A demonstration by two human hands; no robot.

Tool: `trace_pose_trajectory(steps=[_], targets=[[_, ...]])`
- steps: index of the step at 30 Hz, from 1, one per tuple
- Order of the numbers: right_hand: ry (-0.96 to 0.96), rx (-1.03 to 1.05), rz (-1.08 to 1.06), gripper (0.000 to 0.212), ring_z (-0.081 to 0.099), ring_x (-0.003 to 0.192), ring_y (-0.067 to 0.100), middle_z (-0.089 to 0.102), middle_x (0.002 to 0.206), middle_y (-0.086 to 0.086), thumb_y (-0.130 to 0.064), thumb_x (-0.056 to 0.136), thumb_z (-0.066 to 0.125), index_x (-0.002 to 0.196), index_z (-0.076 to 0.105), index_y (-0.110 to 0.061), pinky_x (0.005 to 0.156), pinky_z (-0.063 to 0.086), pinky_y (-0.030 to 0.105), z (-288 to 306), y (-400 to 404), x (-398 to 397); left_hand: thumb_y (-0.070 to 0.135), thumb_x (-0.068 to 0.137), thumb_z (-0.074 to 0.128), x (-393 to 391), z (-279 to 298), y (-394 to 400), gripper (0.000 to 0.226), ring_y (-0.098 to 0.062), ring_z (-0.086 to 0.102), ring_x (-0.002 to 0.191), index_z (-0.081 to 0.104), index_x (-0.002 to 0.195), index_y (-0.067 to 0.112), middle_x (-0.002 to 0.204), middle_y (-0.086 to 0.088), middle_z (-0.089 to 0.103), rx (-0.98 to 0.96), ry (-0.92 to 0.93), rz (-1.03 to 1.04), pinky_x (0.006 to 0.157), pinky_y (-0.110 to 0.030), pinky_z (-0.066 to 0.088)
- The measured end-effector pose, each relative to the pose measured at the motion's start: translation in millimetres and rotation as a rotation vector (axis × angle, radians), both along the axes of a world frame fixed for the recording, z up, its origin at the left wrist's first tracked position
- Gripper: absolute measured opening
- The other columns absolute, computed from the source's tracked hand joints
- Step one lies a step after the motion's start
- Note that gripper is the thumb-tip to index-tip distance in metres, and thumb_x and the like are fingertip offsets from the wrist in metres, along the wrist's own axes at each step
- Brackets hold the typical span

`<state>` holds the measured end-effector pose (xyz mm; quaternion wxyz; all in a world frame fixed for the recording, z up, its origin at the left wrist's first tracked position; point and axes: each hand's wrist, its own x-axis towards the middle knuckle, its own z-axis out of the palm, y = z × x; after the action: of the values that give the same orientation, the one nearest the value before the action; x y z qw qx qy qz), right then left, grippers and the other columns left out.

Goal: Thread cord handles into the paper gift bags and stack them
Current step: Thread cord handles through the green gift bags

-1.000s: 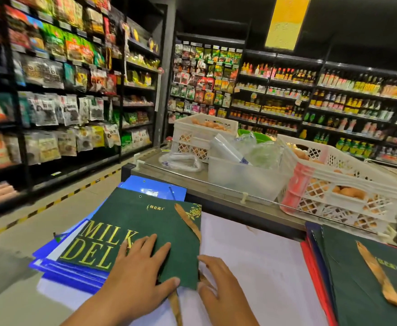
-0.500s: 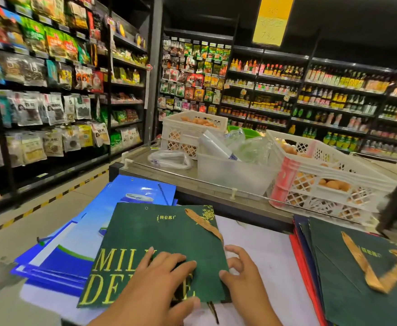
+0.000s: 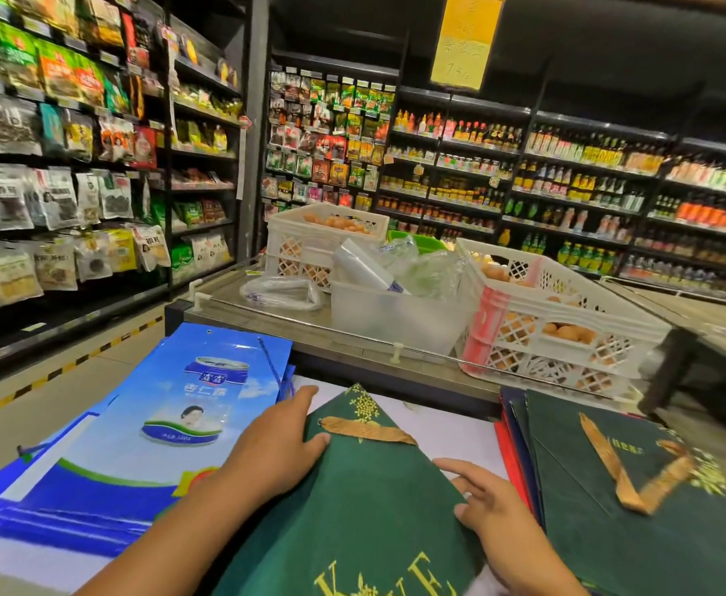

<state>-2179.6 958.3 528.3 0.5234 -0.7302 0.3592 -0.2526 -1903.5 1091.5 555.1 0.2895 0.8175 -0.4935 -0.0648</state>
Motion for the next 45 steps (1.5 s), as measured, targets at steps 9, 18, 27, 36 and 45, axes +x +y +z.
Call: trace_pose_trajectory(steps=[9, 18, 27, 36, 45], targets=[[0.381, -0.46, -0.147, 0.048, 0.061, 0.101, 0.003, 0.066, 0.112, -0.014, 0.004, 0.093, 0.052, 0.104, 0.068, -0.04, 0.087, 0.048, 0.015, -8, -2, -2, 0.041, 0.091, 0.075, -9, -13, -8, 0.024, -0.01, 0.063, 0.078, 0.06, 0.105, 0.028, 0.089, 0.004, 0.066, 0.016, 0.295, -0.049, 0.065, -0.028, 0.047], [0.474, -0.667, 0.09, 0.05, 0.036, 0.134, 0.001, 0.032, 0.147, -0.027, -0.031, 0.1, 0.059, 0.145, 0.045, -0.045, 0.12, 0.034, 0.029, -3, 25, 44, 0.044, 0.086, 0.077, -25, -46, 8, 0.022, -0.007, 0.054, 0.06, 0.064, 0.092, 0.028, 0.072, -0.009, 0.064, -0.086, 0.458, -0.056, 0.06, -0.03, 0.041], [0.475, -0.896, 0.208, 0.039, 0.035, 0.13, 0.005, 0.042, 0.133, -0.023, -0.026, 0.102, 0.053, 0.137, 0.055, -0.042, 0.108, 0.037, 0.025, -7, 37, 92, 0.038, 0.088, 0.073, -34, -60, 12, 0.008, -0.013, 0.069, 0.073, 0.068, 0.095, 0.038, 0.077, -0.003, 0.07, -0.21, 0.543, 0.005, 0.075, -0.043, 0.06], [0.462, -1.01, 0.192, 0.01, 0.039, 0.116, 0.0, 0.051, 0.112, -0.024, -0.038, 0.102, 0.05, 0.098, 0.059, -0.036, 0.106, 0.025, 0.015, -5, 41, 99, 0.04, 0.094, 0.07, -36, -57, 16, 0.027, -0.011, 0.066, 0.083, 0.06, 0.116, 0.051, 0.085, 0.003, 0.066, -0.259, 0.561, -0.021, 0.079, -0.03, 0.06], [0.482, -0.965, 0.2, 0.013, 0.046, 0.083, 0.001, 0.044, 0.07, -0.018, -0.034, 0.095, 0.055, 0.083, 0.05, -0.036, 0.119, 0.03, 0.028, 4, 35, 67, 0.026, 0.094, 0.072, -32, -67, 13, 0.028, 0.001, 0.056, 0.069, 0.074, 0.114, 0.045, 0.073, 0.014, 0.056, -0.324, 0.518, -0.006, 0.063, -0.011, 0.042]])
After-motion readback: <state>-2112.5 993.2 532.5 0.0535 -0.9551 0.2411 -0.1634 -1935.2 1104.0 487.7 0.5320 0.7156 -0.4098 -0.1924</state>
